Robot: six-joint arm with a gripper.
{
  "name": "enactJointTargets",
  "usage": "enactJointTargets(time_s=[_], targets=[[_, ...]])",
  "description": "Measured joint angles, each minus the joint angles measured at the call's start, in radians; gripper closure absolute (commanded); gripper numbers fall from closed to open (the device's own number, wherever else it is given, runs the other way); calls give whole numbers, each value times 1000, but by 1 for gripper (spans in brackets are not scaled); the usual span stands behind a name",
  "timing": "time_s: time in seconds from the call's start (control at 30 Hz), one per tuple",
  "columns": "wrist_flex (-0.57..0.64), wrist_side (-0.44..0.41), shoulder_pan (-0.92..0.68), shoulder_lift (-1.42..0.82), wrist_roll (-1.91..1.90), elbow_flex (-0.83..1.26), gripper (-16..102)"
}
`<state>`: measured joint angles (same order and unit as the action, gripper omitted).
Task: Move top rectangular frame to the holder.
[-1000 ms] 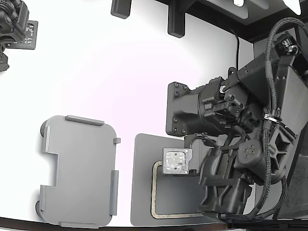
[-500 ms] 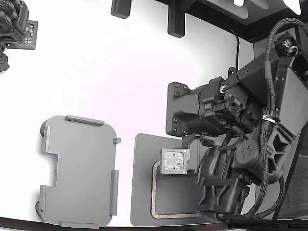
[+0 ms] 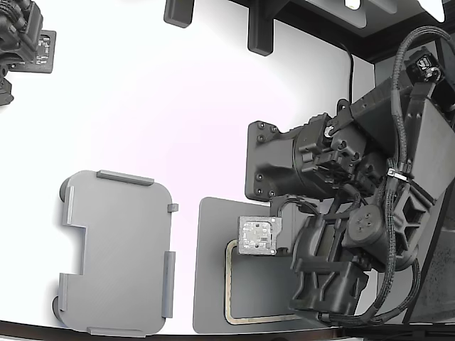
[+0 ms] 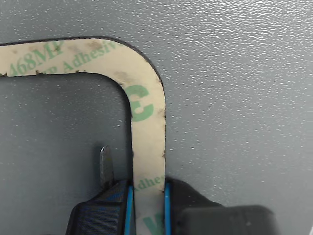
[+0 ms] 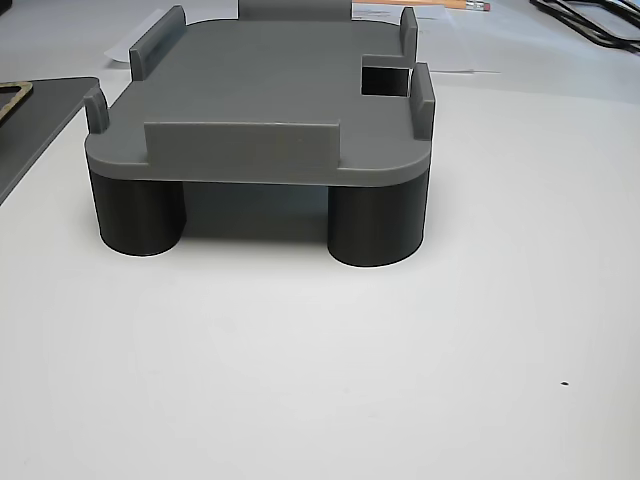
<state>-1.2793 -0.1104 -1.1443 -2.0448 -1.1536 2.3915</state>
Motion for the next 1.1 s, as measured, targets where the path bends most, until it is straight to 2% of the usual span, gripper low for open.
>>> enactJointTargets(time_s=[0.1,0.27,0.57,0.73,0.93,1.1], targets=[[-18,-3,0,0,11,-6,96],[-69,-15,0,3,-15,-57,96],[-218,-55,35,23,-301,-327,96],[-235,-101,103,32,-569,-437,97],[-357,-195,230,189,-847,-644,97],[-365,-190,362,347,-996,-842,97]])
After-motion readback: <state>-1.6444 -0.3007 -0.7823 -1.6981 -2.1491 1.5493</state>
